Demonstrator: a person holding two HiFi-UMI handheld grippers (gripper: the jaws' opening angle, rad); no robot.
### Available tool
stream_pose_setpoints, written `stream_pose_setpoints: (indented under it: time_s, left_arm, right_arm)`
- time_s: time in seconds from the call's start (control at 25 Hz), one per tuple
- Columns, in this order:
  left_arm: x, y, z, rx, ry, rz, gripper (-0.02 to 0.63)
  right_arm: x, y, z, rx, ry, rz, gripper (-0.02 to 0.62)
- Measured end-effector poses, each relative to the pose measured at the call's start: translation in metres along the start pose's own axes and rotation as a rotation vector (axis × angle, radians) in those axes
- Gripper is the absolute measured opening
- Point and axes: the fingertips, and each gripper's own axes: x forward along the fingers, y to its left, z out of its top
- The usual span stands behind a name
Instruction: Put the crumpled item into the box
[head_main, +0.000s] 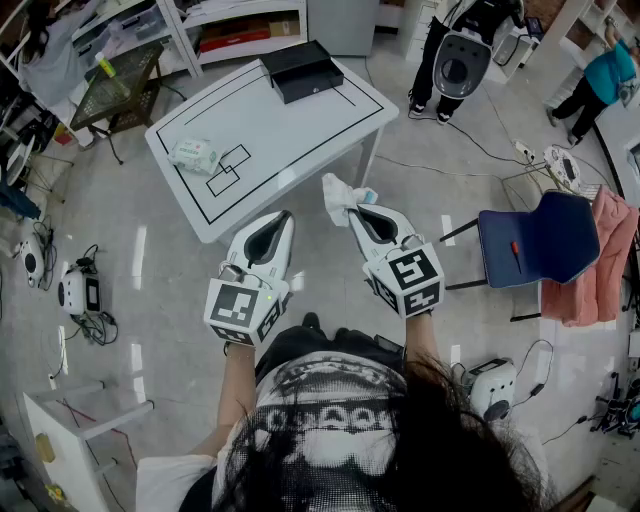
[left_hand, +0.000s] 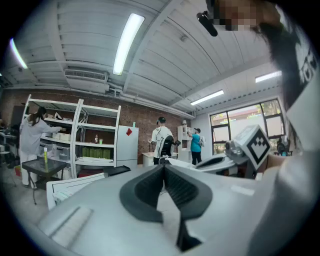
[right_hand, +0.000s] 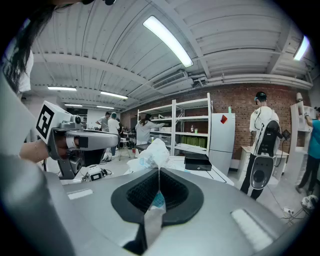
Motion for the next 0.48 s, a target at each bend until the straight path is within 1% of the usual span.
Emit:
stream_pose_setpoints:
  time_s: [0.48]
  left_arm:
    - [-0.012, 0.010, -0.009, 0.005, 0.015, -0.021, 0.000]
  right_arm:
    - [0.008, 0.021, -0.006, 0.022, 0.016, 0.019, 0.009]
